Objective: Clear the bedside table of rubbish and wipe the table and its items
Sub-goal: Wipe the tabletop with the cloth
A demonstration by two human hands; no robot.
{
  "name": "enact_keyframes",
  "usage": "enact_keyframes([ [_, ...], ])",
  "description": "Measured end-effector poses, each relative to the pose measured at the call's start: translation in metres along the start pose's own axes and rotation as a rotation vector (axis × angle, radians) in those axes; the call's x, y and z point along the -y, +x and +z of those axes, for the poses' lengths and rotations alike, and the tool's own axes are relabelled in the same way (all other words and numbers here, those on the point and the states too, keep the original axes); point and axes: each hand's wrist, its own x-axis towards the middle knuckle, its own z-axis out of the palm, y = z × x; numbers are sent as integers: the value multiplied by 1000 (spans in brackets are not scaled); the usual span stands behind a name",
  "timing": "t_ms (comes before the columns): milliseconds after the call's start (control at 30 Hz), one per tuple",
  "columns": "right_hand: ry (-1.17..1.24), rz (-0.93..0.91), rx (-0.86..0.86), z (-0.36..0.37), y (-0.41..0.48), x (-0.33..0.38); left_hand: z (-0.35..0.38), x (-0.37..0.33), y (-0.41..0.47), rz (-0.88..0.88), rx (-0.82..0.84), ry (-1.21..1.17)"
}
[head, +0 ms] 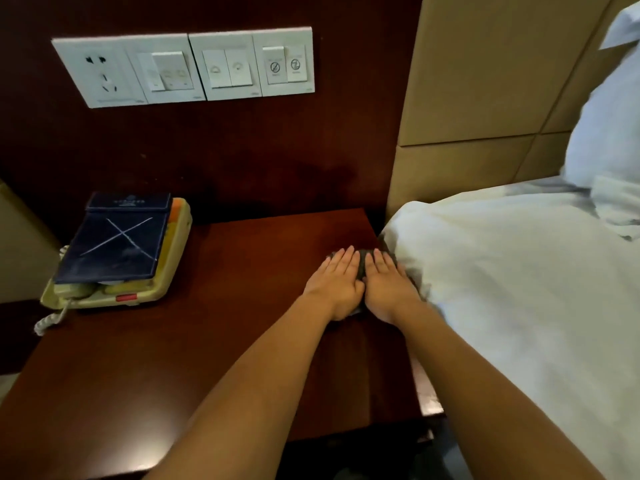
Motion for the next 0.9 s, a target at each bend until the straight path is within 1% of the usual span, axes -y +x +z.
enact_keyframes([
  [233, 46, -46, -76, -9, 91, 32, -23, 73, 60, -65, -28, 3],
  [467, 63, -73, -60, -14, 128, 68, -34, 123, 72, -105, -55, 7],
  [567, 42, -78, -54, -12, 121, 80, -31, 131, 58, -138, -56, 17],
  [700, 18, -102, -35, -5, 85, 88, -23, 123, 21, -171, -45, 55],
  [900, 62, -104, -8, 16, -10, 82, -2, 74, -57, -155, -20, 69],
])
